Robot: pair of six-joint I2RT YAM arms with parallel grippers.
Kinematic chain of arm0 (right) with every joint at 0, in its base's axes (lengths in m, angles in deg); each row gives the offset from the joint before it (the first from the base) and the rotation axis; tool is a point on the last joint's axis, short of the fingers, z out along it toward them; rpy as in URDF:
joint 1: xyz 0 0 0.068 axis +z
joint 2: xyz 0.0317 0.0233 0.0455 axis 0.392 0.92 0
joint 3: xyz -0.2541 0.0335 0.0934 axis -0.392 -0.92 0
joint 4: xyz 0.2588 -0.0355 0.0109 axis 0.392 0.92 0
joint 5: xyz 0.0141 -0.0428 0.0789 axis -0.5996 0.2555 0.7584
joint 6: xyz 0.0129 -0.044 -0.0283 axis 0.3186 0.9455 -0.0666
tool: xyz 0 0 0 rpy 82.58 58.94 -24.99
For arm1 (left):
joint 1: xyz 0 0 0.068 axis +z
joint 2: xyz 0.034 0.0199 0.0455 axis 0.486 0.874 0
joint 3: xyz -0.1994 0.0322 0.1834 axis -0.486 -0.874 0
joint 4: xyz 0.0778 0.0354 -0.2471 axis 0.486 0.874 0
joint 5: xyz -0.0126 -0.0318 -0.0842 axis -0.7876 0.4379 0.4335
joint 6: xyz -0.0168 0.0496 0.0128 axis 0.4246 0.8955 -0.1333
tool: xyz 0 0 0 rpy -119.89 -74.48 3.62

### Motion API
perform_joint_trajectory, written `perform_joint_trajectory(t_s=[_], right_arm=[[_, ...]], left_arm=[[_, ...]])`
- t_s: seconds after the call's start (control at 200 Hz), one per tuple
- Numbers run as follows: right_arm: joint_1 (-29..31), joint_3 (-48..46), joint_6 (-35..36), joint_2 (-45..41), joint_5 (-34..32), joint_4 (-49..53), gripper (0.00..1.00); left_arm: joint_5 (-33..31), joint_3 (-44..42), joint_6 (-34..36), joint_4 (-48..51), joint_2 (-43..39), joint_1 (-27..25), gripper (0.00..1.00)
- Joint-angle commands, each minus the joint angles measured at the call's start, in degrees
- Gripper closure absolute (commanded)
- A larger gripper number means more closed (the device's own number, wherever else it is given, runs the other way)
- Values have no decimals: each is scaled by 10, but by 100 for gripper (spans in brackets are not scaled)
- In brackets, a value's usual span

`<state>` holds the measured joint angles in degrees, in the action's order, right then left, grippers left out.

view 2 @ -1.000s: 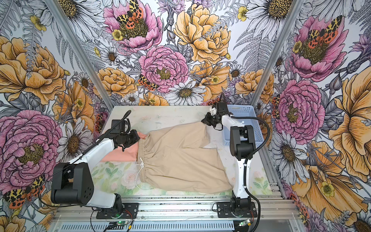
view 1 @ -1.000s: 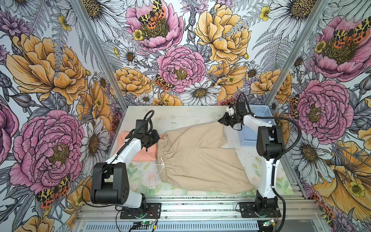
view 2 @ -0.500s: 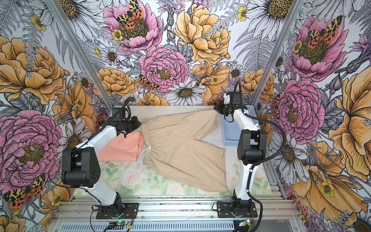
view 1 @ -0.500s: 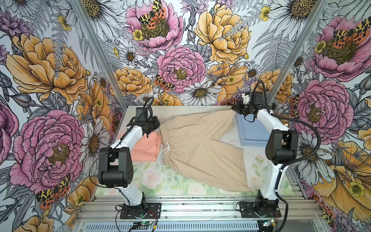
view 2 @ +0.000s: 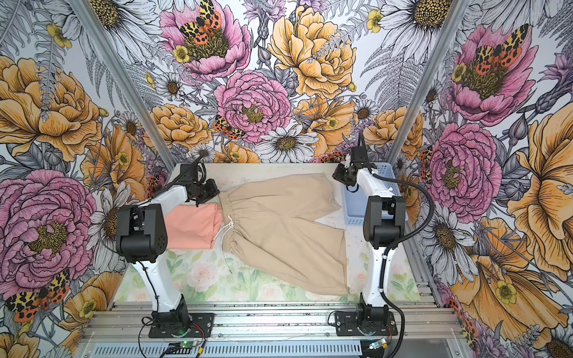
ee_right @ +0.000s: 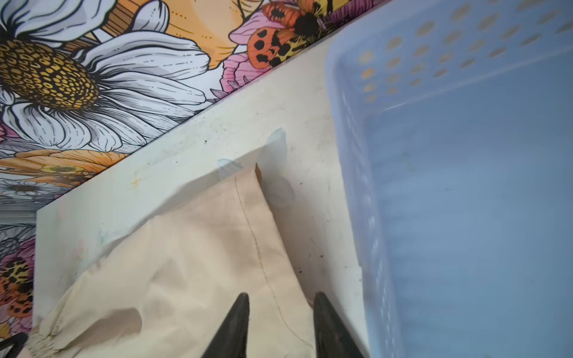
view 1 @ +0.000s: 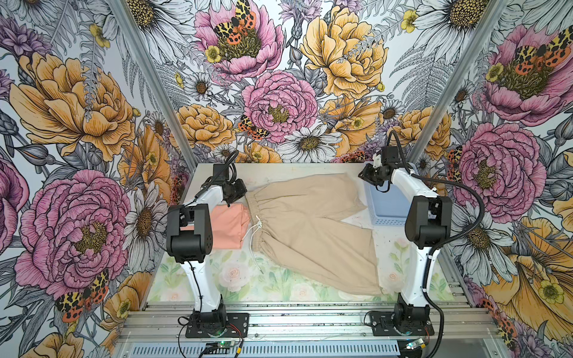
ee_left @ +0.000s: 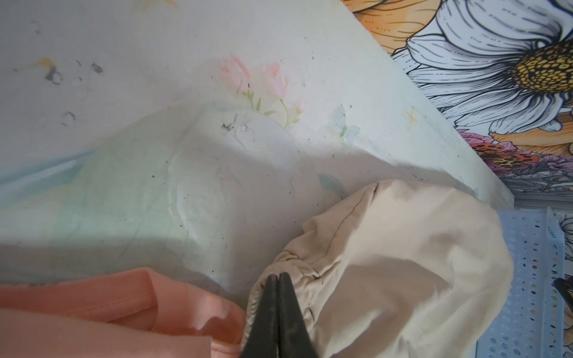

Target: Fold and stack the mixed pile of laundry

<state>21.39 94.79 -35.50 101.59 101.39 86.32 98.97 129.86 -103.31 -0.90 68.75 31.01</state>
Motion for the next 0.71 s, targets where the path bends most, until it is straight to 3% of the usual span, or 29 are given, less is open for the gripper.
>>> perform_joint_trajectory(t_s=[0.0,0.135,0.28,0.435,0.7], right_arm=[[28,-18,27,-56,-48,9,61],[52,-6,15,-24,-5,9,60],[79,19,8,38,-4,10,60],[84,10,5,75,-39,26,61],[83,-52,19,56,-104,78,66]], left_arm=[[-3,14,20,1,2,8,100],[3,15,21,1,5,8,100],[6,15,20,1,12,6,100],[5,14,23,1,15,10,100],[14,26,33,9,30,18,100]])
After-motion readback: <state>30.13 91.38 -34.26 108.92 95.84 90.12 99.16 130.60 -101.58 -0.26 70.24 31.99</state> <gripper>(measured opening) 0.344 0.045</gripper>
